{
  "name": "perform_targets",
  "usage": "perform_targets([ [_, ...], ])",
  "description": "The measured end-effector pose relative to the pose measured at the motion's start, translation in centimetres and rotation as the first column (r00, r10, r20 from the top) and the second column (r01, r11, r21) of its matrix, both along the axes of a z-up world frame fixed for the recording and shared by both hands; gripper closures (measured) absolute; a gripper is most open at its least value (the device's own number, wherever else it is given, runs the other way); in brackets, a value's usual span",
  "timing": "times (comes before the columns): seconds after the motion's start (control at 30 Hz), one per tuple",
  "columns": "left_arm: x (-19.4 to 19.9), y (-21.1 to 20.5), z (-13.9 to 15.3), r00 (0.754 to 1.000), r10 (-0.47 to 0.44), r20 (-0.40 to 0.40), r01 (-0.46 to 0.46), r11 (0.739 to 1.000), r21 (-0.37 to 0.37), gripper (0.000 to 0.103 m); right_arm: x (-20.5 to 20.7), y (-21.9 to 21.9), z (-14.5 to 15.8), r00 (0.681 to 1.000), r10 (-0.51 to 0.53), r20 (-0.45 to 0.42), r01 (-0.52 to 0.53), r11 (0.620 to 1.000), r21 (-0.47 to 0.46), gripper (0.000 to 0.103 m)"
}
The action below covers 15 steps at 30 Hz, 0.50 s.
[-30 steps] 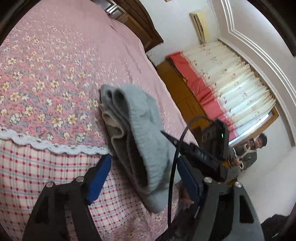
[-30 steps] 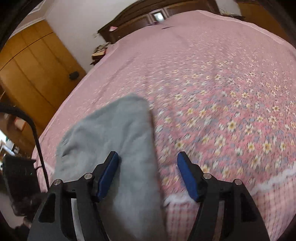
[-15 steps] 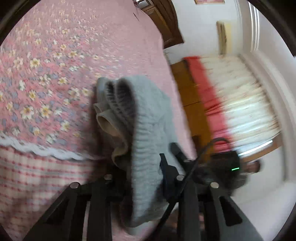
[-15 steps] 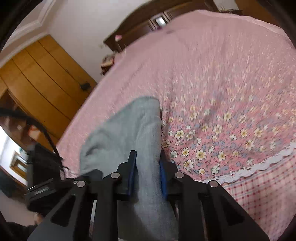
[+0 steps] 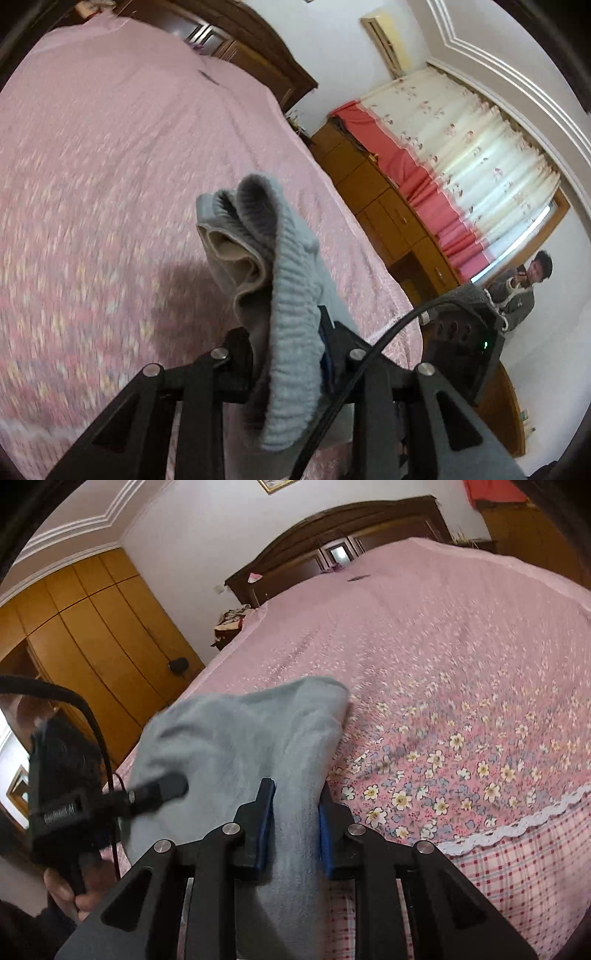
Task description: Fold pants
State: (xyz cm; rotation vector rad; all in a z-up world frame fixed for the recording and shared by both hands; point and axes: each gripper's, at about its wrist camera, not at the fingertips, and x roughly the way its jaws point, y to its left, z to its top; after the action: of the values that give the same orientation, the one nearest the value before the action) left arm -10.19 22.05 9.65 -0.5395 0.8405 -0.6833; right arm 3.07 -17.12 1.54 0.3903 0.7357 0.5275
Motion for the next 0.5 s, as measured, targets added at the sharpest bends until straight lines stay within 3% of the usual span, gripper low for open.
perform_targets([
  [0.17,2.2,-1.8,1.9,0.997,-0.016,0.079,0.013,0.999,0.036,0.075,1.2,-0.8,1.8,0.998,-0.035,0.057,0.029,0.995,0.1,0.083],
  [0.27,4.1,-1.7,2.4,0.995,-0.007,0.101,0.005,1.0,0.023,0.075,1.7,-0.2,3.7,0.99,-0.037,0.137,0.027,0.997,0.074,0.083],
  [0.43,8.9,-1.1,4.0,0.994,0.021,0.11,-0.03,0.997,0.076,0.074,6.5,1.2,5.7,0.988,0.012,0.151,-0.024,0.997,0.076,0.083],
  [0.5,11.4,-1.2,3.7,0.995,0.036,0.092,-0.045,0.995,0.092,0.074,9.6,1.6,5.7,0.993,0.022,0.115,-0.032,0.996,0.088,0.083],
])
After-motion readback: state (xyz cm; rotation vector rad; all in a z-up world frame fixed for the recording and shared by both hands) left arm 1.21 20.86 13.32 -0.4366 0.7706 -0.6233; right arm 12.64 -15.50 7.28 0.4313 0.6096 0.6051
